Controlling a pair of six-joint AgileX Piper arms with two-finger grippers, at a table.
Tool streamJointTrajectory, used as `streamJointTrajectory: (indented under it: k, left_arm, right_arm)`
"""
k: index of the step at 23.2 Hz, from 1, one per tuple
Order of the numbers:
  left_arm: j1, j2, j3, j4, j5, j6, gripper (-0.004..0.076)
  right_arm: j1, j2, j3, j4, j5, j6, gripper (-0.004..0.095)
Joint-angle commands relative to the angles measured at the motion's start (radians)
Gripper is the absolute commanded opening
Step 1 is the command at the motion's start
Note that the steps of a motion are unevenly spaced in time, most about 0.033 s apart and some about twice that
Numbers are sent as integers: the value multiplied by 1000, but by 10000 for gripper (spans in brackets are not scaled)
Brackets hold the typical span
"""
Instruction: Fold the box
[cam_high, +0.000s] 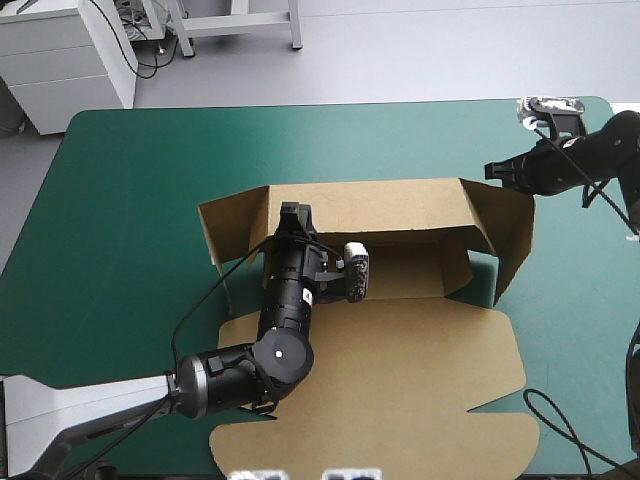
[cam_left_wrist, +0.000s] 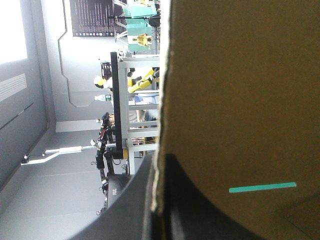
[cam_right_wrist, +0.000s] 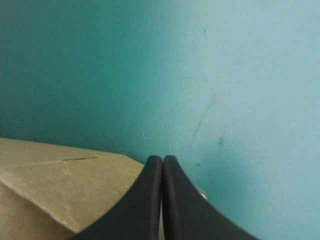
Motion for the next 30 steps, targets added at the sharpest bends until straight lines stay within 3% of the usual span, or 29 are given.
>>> streamJointTrajectory:
  k: [1,12,16,23,27,30]
  left_arm:
    - [-5,-36,-25,112,46,-17,-8]
    - [-5,-36,-25,111,28,-17,-8]
    - [-5,-36,-25,111,20,-17,-8]
    - [-5,-36,-25,103,20,-5,-8]
    - [-5,-36,-25,103,20,-5,-8]
    - [-5,-36,-25,103,20,-5,-8]
  right_arm:
    - [-2,-47,-29,21,58,-14,-4]
    - [-2,-243,249,85,23,-78,-4]
    - [-2,-347,446,271,-104,-283,-4]
    - [-2,-383,630,456,-135,-550,0]
    - [-2,-383,633,459,-90,-580,132]
    - [-2,-383,633,459,-61,-582,310]
